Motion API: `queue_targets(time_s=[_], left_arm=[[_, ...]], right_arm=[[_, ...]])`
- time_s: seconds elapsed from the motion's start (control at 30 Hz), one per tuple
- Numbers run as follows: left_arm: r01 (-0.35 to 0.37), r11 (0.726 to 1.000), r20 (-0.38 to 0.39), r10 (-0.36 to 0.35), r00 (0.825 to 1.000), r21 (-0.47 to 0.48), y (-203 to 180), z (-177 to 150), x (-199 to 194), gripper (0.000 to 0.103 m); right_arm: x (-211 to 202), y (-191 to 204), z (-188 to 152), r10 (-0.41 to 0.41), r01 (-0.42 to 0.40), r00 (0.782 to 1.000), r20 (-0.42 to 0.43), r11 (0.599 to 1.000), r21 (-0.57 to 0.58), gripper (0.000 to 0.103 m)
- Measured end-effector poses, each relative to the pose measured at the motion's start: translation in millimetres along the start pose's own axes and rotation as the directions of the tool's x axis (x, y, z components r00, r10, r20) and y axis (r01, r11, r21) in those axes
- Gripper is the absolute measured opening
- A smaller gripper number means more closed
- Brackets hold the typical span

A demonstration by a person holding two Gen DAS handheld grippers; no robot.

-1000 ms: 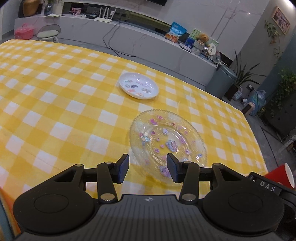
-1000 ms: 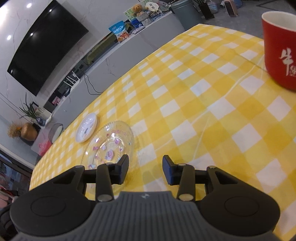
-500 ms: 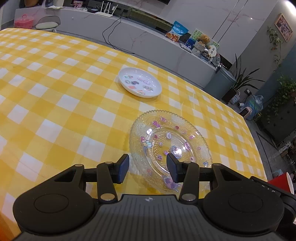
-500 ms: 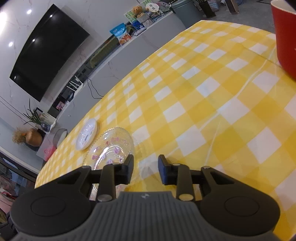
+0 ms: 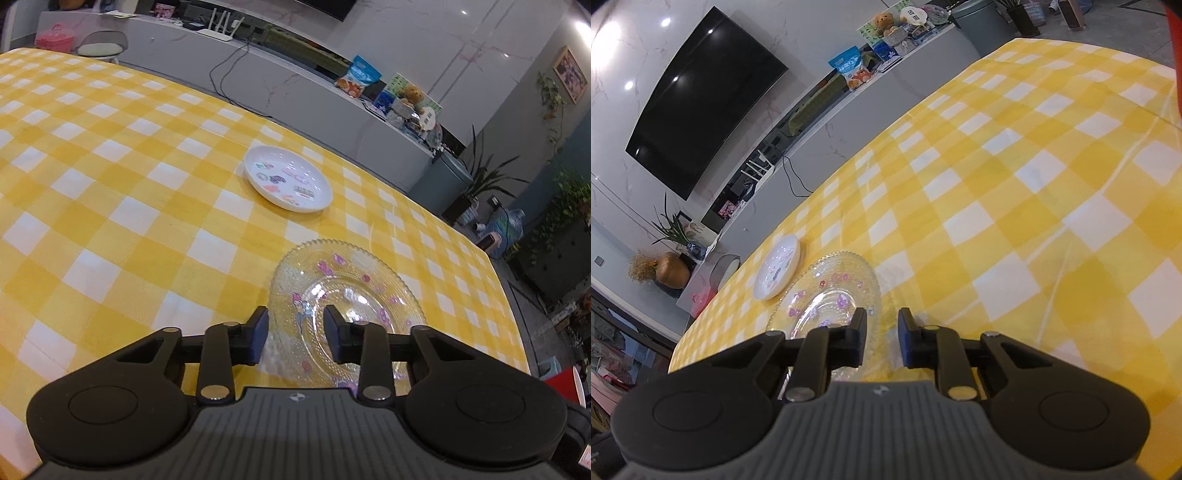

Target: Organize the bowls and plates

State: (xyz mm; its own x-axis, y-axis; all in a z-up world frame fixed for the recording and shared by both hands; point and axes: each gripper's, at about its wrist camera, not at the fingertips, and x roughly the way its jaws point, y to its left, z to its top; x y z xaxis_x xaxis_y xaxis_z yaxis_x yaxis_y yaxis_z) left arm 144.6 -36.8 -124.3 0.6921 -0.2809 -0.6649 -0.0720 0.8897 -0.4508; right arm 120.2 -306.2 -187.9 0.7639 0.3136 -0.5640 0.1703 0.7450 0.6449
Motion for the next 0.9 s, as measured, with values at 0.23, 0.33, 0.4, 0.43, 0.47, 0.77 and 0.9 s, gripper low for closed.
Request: queue_targets(time_s=[0.23, 0.33, 0.4, 0.43, 0.47, 0.77, 0.9], left_arm=[[-0.034, 0.999, 0.008, 0.034, 0.999, 0.003, -0.6, 0.6, 1.5, 0.018], [-0.034, 0.999, 0.009, 0.034, 0.999, -0.001, 0.1, 0.6, 0.6, 0.017], [-0.033, 0.999, 0.004, 0.033, 0.999, -0.001, 0.3, 0.0, -0.4, 0.016], [-0.035, 0.999, 0.002, 0.035, 0.999, 0.001, -0.1, -0.3, -1.0, 0.014], [-0.037, 0.999, 0.0, 0.037, 0.999, 0.002, -0.5, -0.8, -1.8, 0.014], [-0.046, 0.999, -0.001, 0.046, 0.999, 0.013, -6.1, -3.9, -17.0, 0.012], [-0.045, 0.999, -0.011, 0.045, 0.999, 0.018, -8.1, -6.8, -25.9, 0.011]], right_arm=[[6.1, 3.1, -2.8, 0.003, -0.003, 1.0, -0.009, 1.0, -0.004, 0.006], [6.3, 2.1, -2.3, 0.001, -0.001, 1.0, -0.012, 1.0, 0.007, 0.005], [5.9, 2.6, -2.1, -0.007, 0.007, 1.0, -0.013, 1.0, 0.007, 0.005], [5.3, 3.1, -2.1, -0.013, 0.013, 1.0, -0.013, 1.0, 0.005, 0.005], [4.7, 3.5, -2.1, -0.017, 0.017, 1.0, -0.014, 1.0, 0.005, 0.005], [-7.4, 2.6, -0.1, -0.011, 0.014, 0.999, -0.046, 0.998, 0.061, 0.005], [-15.5, 3.4, -2.5, -0.031, 0.035, 0.998, -0.063, 0.997, 0.069, 0.005]])
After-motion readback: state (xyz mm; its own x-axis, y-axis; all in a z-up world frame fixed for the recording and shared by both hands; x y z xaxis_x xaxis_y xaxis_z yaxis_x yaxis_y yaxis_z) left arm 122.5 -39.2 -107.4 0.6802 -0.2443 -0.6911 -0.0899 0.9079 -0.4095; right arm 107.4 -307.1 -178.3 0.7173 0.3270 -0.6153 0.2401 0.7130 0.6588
